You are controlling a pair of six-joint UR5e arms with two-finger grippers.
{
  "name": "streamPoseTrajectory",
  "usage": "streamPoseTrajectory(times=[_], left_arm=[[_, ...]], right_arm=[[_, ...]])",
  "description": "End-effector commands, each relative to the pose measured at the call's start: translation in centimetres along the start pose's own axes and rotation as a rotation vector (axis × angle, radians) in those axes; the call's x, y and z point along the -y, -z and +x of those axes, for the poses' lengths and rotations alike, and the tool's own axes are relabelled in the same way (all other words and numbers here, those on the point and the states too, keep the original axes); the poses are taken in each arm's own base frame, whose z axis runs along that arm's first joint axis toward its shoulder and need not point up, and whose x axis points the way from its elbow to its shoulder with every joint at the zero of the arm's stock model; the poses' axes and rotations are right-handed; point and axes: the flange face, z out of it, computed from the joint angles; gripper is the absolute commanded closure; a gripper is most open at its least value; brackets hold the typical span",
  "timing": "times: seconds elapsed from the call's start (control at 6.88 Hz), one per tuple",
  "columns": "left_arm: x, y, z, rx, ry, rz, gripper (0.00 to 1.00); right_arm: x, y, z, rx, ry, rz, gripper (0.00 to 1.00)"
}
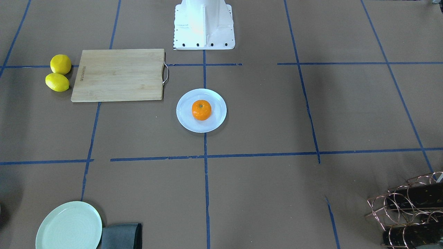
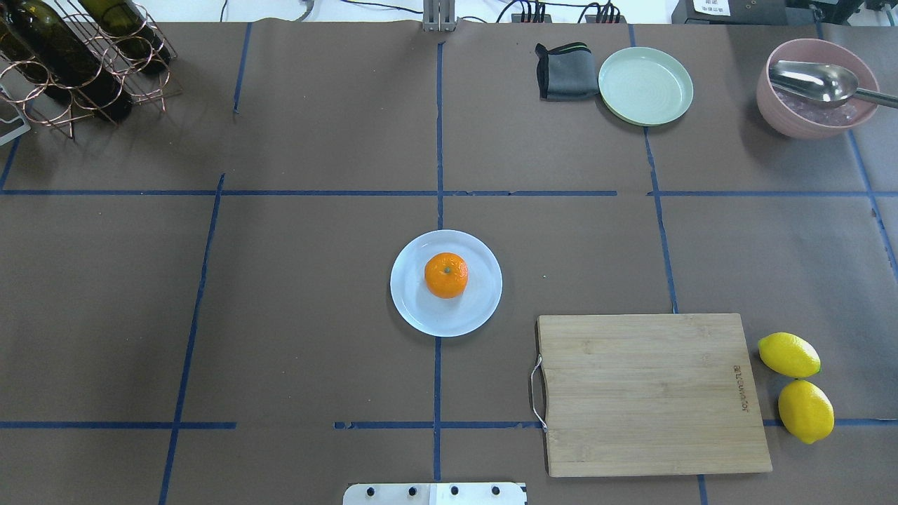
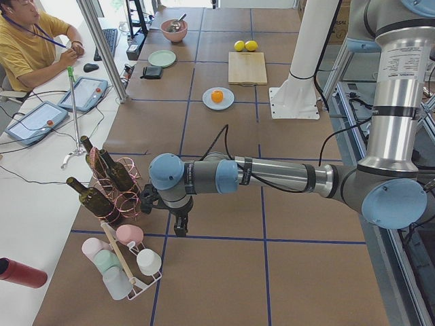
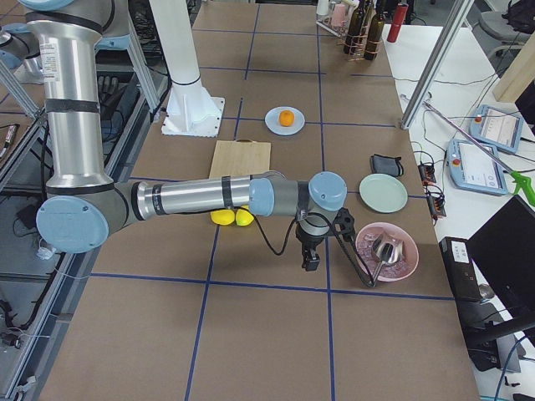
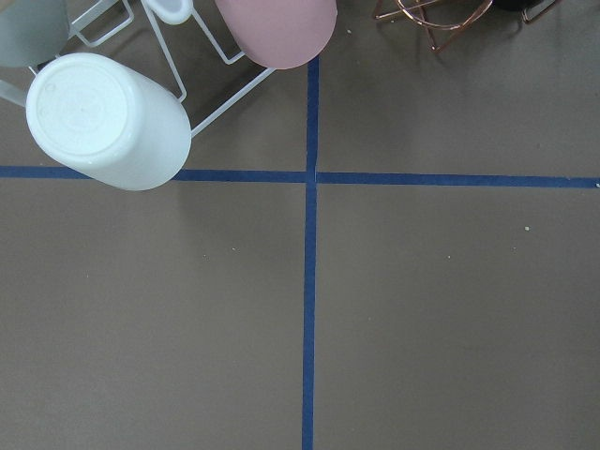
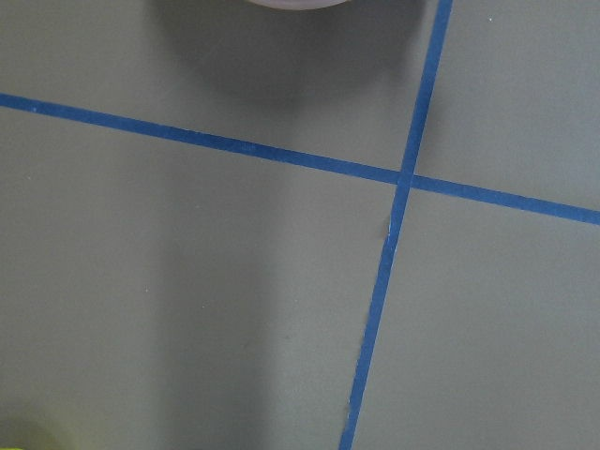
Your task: Pick orange to plate
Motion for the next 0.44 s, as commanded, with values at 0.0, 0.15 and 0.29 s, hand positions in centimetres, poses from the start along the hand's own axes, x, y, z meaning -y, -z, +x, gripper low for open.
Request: streamPoseTrajectory(times=[0.0, 0.15, 0.29], left_arm=[[0.51, -0.08, 0.02, 0.003, -0.023, 0.019, 0.0], [0.92, 0.23, 0.35, 0.003, -0.029, 0.024, 0.0], [1.01, 0.3, 0.42, 0.003, -0.032, 0.026, 0.0]], right_arm=[[-0.03, 0.22, 0.08, -0.002, -0.001, 0.006, 0.0], [-0.1, 0.17, 0.11, -0.001, -0.006, 0.005, 0.0], [-0.12, 0.22, 0.17, -0.002, -0.008, 0.006, 0.0]])
